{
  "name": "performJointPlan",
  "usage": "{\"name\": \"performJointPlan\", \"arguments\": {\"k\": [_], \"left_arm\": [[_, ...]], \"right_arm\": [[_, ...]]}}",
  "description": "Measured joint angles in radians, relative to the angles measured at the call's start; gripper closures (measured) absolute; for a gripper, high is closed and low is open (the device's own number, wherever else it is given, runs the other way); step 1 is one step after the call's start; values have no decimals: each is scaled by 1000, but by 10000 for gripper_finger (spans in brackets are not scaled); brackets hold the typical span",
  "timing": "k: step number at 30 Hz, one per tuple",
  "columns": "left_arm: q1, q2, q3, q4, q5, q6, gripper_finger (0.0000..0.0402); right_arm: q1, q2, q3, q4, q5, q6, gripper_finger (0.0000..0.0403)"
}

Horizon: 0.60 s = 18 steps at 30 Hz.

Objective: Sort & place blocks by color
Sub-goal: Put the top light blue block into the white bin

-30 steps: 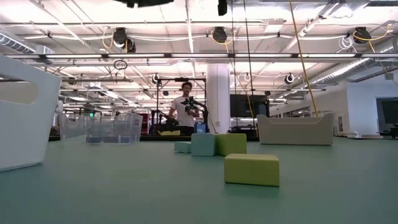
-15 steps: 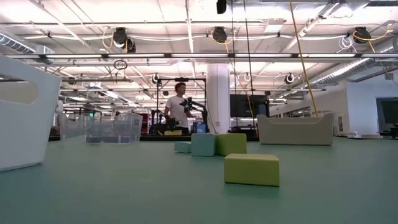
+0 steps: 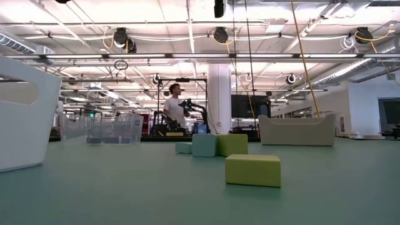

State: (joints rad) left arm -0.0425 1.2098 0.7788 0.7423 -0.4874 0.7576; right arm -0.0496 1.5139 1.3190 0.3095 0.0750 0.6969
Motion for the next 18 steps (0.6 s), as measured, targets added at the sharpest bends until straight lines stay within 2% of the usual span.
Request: {"name": "performJointPlan", "arguments": {"k": [5,15,18], "left_arm": [[-16,-3,0,6,-3,-8,130],[-41,1,0,5,73,-10,131],[-41,1,0,10,74,-10,146]], "right_arm": [[-1,-1,0,1,-4,2,287],[-1,-1,-1,-2,-27,2,287],[1,-1,-1,-3,-30,2,287]]}}
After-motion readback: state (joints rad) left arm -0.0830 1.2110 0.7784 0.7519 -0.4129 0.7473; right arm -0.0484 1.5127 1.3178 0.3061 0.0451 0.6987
